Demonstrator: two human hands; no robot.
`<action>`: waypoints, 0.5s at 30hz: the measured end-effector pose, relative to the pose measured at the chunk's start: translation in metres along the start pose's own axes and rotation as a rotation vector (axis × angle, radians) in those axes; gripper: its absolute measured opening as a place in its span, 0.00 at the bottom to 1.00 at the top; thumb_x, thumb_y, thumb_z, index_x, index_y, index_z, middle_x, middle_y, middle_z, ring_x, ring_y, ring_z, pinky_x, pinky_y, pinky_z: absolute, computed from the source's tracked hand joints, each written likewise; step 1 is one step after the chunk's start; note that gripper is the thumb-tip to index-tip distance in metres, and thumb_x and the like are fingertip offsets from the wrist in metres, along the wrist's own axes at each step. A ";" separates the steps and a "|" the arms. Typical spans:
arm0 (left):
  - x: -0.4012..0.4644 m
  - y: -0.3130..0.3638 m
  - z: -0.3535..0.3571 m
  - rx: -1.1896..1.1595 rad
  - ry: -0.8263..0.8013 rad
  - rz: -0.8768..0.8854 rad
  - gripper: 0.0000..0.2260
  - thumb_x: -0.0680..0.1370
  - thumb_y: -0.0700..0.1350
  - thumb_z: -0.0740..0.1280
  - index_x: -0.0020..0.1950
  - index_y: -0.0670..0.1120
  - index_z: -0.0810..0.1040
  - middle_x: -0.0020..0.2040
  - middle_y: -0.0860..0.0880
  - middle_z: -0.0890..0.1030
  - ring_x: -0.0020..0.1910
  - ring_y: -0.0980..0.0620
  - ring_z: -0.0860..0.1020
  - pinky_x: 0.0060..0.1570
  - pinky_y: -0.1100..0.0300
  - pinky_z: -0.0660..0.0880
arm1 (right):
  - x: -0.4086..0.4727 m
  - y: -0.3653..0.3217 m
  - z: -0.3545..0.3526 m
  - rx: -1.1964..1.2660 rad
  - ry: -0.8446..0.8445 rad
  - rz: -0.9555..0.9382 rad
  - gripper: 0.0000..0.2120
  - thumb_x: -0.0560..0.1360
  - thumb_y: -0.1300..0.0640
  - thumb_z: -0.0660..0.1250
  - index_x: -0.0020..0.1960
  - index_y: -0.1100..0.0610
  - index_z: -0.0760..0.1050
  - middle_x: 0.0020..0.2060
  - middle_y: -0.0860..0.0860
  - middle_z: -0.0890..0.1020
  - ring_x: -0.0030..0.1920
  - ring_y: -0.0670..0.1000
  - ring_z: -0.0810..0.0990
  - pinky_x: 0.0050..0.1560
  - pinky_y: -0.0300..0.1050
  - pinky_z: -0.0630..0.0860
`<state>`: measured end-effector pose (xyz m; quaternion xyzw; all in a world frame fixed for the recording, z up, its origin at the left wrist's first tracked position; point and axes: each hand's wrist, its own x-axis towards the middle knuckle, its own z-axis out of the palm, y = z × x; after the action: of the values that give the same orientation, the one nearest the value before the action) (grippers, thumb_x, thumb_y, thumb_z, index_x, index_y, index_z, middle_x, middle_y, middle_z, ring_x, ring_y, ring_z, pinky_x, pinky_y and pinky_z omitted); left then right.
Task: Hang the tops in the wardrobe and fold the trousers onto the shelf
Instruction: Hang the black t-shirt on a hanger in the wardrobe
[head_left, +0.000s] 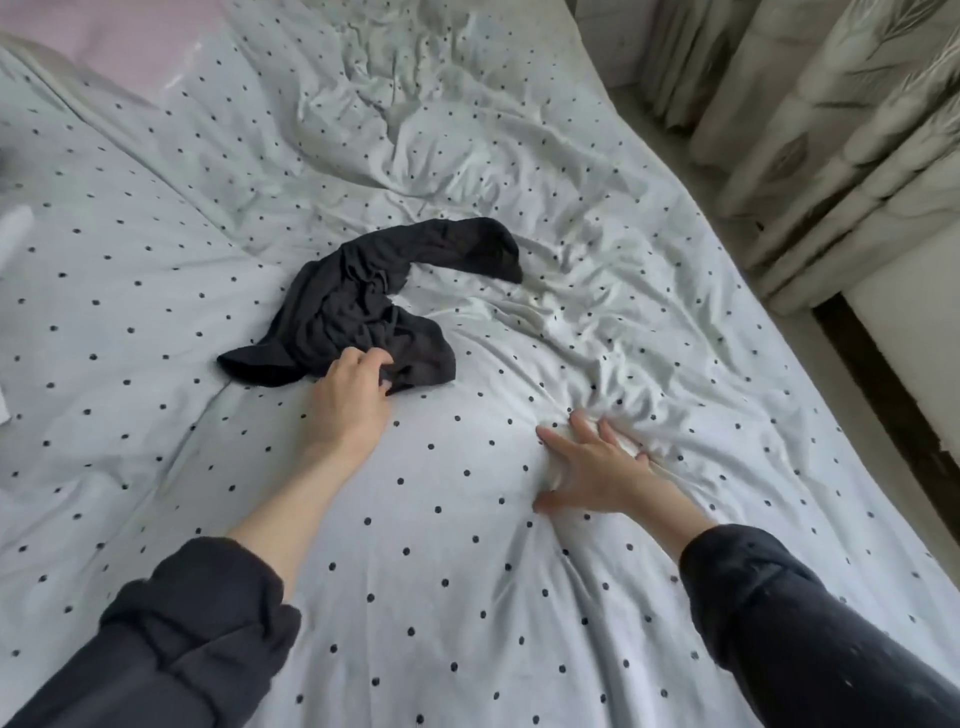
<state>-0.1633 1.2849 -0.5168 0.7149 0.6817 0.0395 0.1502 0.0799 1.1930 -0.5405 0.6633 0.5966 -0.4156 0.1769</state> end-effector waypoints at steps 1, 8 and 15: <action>-0.004 0.002 -0.001 -0.037 0.027 -0.013 0.13 0.78 0.35 0.63 0.61 0.42 0.76 0.56 0.41 0.75 0.55 0.41 0.75 0.48 0.52 0.70 | 0.000 0.000 -0.001 0.009 -0.007 0.004 0.45 0.67 0.34 0.69 0.74 0.35 0.46 0.76 0.46 0.40 0.76 0.57 0.38 0.66 0.75 0.50; -0.067 0.021 -0.032 -0.140 0.021 0.106 0.11 0.76 0.36 0.67 0.58 0.39 0.78 0.53 0.40 0.78 0.52 0.39 0.77 0.49 0.50 0.69 | -0.037 0.006 0.008 0.241 0.229 -0.075 0.27 0.76 0.45 0.65 0.73 0.45 0.63 0.77 0.47 0.54 0.77 0.50 0.48 0.73 0.61 0.49; -0.181 0.102 -0.047 -0.300 -0.411 0.601 0.12 0.77 0.43 0.67 0.59 0.42 0.79 0.54 0.45 0.80 0.55 0.46 0.76 0.56 0.57 0.69 | -0.125 0.032 0.008 1.074 0.331 -0.044 0.16 0.79 0.47 0.60 0.59 0.54 0.78 0.55 0.50 0.82 0.55 0.49 0.80 0.55 0.45 0.75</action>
<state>-0.0893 1.1110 -0.4174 0.8458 0.3843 0.0368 0.3682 0.1149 1.0997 -0.4584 0.7040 0.3345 -0.5551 -0.2905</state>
